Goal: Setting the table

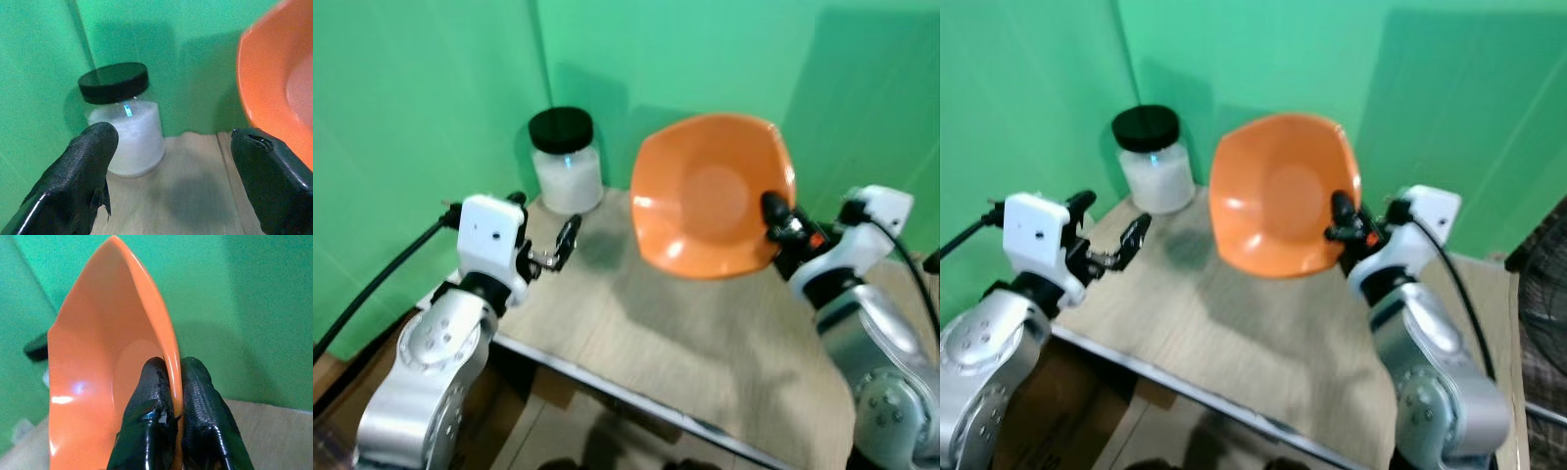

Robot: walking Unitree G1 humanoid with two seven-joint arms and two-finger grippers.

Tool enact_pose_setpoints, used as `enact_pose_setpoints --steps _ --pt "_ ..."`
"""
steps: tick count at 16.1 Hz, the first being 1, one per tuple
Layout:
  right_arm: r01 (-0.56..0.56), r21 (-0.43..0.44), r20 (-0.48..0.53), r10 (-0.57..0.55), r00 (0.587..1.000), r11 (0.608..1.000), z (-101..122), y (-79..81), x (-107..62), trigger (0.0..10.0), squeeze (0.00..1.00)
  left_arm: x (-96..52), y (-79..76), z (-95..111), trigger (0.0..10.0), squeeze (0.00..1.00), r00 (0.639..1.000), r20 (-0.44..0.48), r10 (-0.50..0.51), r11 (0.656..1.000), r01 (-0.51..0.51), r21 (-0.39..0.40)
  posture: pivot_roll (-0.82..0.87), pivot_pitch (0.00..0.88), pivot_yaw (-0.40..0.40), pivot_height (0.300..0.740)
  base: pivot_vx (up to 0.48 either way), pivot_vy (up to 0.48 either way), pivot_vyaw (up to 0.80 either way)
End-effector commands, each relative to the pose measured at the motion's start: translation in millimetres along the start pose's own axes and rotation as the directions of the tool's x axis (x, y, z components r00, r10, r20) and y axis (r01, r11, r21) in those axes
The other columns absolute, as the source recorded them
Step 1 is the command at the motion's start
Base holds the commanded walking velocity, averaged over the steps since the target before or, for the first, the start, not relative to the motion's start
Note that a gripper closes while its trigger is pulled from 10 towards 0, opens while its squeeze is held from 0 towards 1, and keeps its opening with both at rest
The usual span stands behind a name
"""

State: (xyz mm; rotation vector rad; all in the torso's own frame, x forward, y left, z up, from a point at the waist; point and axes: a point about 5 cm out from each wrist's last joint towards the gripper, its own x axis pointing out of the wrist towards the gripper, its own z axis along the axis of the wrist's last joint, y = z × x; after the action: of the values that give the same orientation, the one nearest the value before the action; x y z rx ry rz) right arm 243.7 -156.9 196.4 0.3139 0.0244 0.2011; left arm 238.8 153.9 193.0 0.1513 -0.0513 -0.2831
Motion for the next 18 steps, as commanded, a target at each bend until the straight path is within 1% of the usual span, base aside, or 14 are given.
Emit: enact_pose_setpoints --steps 1,2,3,4,8,12,16,18 --pt "-0.063 -0.032 0.046 0.065 0.997 0.997 6 12.3 1.7 10.0 0.00 -0.5 0.4 -1 10.0 0.00 1.000 -0.004 0.015 1.000 -0.015 0.013 0.03 0.000 0.026 0.740 0.000 0.000 0.00" --pt "-0.082 -0.077 0.045 0.085 0.995 0.994 5 15.0 4.0 10.0 0.00 -0.2 -3.8 -2 10.0 0.00 1.000 -0.004 0.012 1.000 -0.012 0.008 0.03 0.000 0.029 0.740 0.000 0.000 0.00" --pt "-0.075 -0.090 0.054 0.080 0.995 0.993 4 14.1 6.6 10.0 0.00 -0.3 -5.4 -3 10.0 0.00 1.000 -0.008 0.013 1.000 -0.013 0.004 0.03 0.000 0.030 0.740 0.000 0.000 0.00" --pt "-0.046 -0.079 0.058 0.051 0.997 0.996 3 10.1 10.4 10.0 0.00 -1.1 -7.4 -5 10.0 0.00 1.000 -0.015 0.010 1.000 -0.010 0.007 0.03 0.000 0.029 0.740 0.000 0.000 0.00" --pt "-0.052 -0.094 0.052 0.057 0.997 0.994 1 8.6 10.5 10.0 0.00 -1.5 -3.8 -7 10.0 0.00 1.000 -0.022 0.021 1.000 -0.021 0.008 0.02 0.000 0.028 0.740 0.000 0.000 0.00" --pt "-0.040 -0.122 0.060 0.047 0.997 0.992 3 5.1 12.1 10.0 0.00 -1.3 -5.3 -9 10.0 0.00 0.999 -0.027 0.027 1.000 -0.027 0.009 0.02 0.000 0.018 0.740 0.000 0.000 0.00" --pt "-0.041 -0.125 0.056 0.049 0.997 0.991 2 4.3 13.6 10.0 0.00 -1.8 -4.4 -9 10.0 0.00 0.999 -0.028 0.035 0.999 -0.034 0.012 0.02 0.000 0.014 0.740 -0.282 0.000 0.00" --pt "-0.045 -0.126 0.058 0.053 0.997 0.991 2 5.3 13.6 10.0 0.00 -1.7 -2.5 -9 10.0 0.00 0.999 -0.025 0.047 0.999 -0.046 0.016 0.02 0.000 0.012 0.740 0.000 0.000 0.00"
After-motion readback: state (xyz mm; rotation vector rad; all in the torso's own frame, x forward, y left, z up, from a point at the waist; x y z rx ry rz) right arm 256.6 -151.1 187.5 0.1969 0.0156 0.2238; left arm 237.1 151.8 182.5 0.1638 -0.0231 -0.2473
